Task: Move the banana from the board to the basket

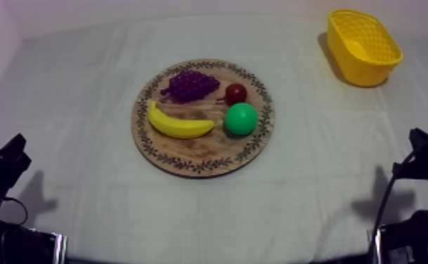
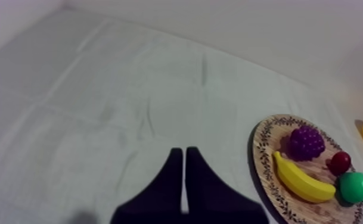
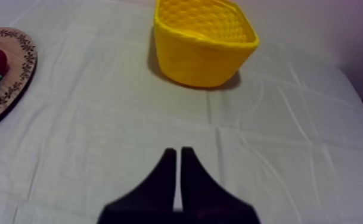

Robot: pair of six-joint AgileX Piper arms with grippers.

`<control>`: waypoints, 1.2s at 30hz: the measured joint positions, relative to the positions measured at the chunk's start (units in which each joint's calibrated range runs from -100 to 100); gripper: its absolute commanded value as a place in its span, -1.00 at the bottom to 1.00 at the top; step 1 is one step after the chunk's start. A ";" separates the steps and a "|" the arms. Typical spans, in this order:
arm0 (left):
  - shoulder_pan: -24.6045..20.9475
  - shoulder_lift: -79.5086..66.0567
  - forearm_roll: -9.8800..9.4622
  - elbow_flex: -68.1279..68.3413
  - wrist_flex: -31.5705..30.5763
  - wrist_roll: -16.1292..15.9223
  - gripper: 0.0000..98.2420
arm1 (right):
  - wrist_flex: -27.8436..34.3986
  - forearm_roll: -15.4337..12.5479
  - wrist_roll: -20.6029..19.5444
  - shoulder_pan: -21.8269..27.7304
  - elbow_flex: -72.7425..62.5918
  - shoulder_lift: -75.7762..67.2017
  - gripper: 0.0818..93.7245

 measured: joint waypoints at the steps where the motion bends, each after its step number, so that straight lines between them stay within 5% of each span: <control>1: 0.00 0.00 0.00 0.00 0.00 0.00 -1.00 | 0.00 0.00 0.00 -0.07 0.00 0.00 -0.99; 16: 0.00 0.00 0.00 0.00 0.00 0.00 -1.00 | 0.55 0.87 -3.48 -0.66 -0.87 1.33 -0.99; 26: 0.00 0.00 0.00 0.00 0.00 0.00 -1.00 | -2.22 -2.36 2.09 -3.78 -14.53 15.50 -0.99; 36: 0.00 0.00 0.00 0.00 0.00 0.00 -1.00 | 3.85 -5.56 5.49 -11.34 -40.18 39.59 -0.99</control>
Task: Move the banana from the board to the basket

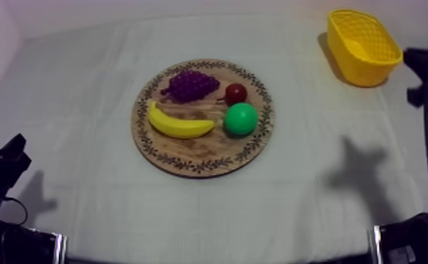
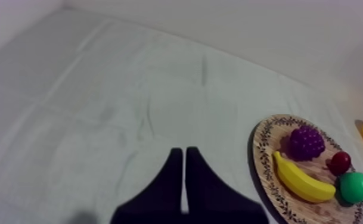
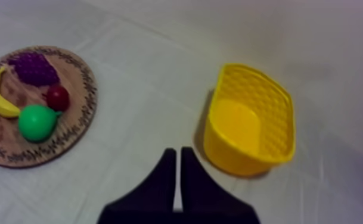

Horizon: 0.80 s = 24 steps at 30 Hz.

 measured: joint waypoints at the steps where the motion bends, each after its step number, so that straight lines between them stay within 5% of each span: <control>1: 0.00 0.00 0.00 0.00 0.00 0.00 -1.00 | 0.78 0.45 -0.28 -1.07 -2.96 2.63 -0.99; 16: 0.00 0.00 0.00 0.00 0.00 0.00 -1.00 | 6.31 10.65 -6.80 -22.39 -30.49 34.63 -0.93; 24: 0.00 0.00 0.00 0.00 0.00 0.00 -1.00 | 10.19 10.28 -6.10 -30.92 -36.96 45.80 -0.90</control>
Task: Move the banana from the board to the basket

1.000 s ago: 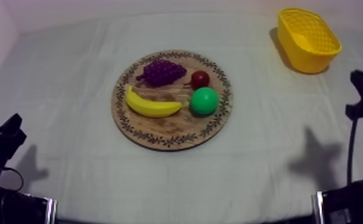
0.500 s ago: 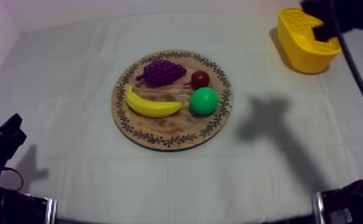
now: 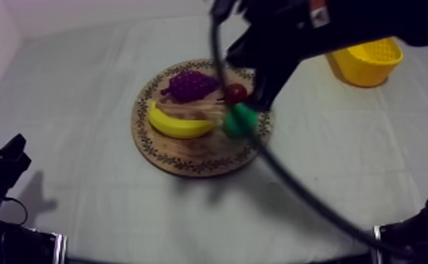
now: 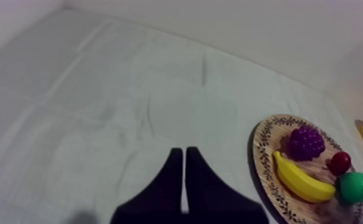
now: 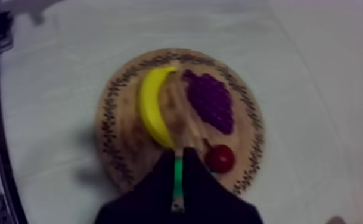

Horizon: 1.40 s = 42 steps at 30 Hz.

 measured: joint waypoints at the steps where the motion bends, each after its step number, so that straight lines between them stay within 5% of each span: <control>1: 0.00 0.00 0.00 0.00 0.00 0.00 -1.00 | 0.42 0.00 0.12 -0.73 -1.01 1.38 -0.89; 11: 0.00 0.00 0.00 0.00 0.00 0.00 -1.00 | -0.98 4.03 -3.75 -5.11 -3.49 10.38 -0.76; 16: 0.00 0.00 0.00 0.00 0.00 0.00 -1.00 | -2.51 3.88 -4.88 -4.69 -3.87 11.93 -0.02; 20: 0.00 0.00 0.00 0.00 0.00 0.00 -1.00 | -2.44 1.62 -2.62 -3.70 -6.11 13.22 0.20; 27: 0.00 0.00 0.00 0.00 0.00 0.00 -1.00 | -0.94 -0.06 1.00 -3.74 -7.25 14.76 0.28; 42: 0.00 0.00 0.00 0.00 0.00 0.00 -1.00 | 0.52 0.91 0.16 -2.88 -13.34 24.60 0.29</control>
